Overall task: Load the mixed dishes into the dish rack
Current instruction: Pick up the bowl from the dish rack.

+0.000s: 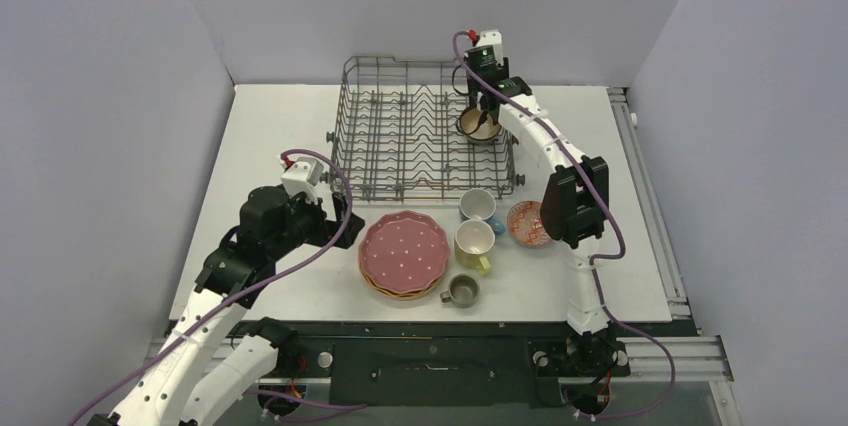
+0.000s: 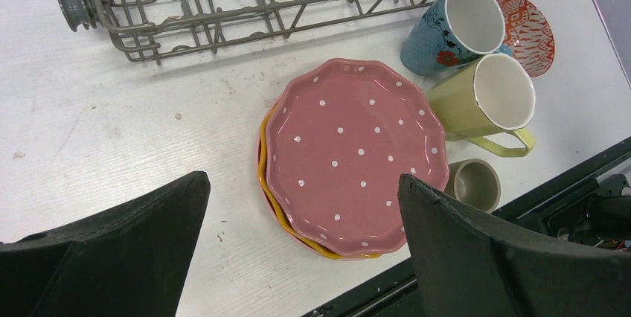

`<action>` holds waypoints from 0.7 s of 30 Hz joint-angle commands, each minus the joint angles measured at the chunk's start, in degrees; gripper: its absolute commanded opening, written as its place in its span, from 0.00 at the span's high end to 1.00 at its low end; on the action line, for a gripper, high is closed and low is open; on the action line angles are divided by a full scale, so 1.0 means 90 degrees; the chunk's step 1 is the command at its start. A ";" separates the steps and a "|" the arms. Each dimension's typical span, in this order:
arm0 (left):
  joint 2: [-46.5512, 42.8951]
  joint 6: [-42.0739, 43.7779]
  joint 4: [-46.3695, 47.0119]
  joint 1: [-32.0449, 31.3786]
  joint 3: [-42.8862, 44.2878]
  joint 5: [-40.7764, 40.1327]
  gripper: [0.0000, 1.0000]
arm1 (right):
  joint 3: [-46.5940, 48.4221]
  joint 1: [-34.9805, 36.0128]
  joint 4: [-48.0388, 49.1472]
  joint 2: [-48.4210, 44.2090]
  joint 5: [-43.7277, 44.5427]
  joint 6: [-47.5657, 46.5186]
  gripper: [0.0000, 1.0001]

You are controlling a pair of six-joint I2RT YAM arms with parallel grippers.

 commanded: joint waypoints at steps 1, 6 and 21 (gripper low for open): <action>-0.0052 0.0107 0.0148 0.0053 0.0089 -0.0011 0.04 | 0.0039 -0.0176 -0.0368 -0.0409 -0.0917 0.1090 0.58; -0.0058 0.0107 0.0151 0.0053 0.0089 -0.0007 0.04 | 0.0000 -0.0256 -0.0754 -0.0376 -0.1106 0.1647 0.56; -0.0101 0.0107 0.0159 0.0092 0.0098 0.0063 0.04 | -0.2045 -0.0275 0.0571 -0.1035 -0.1750 0.4369 0.51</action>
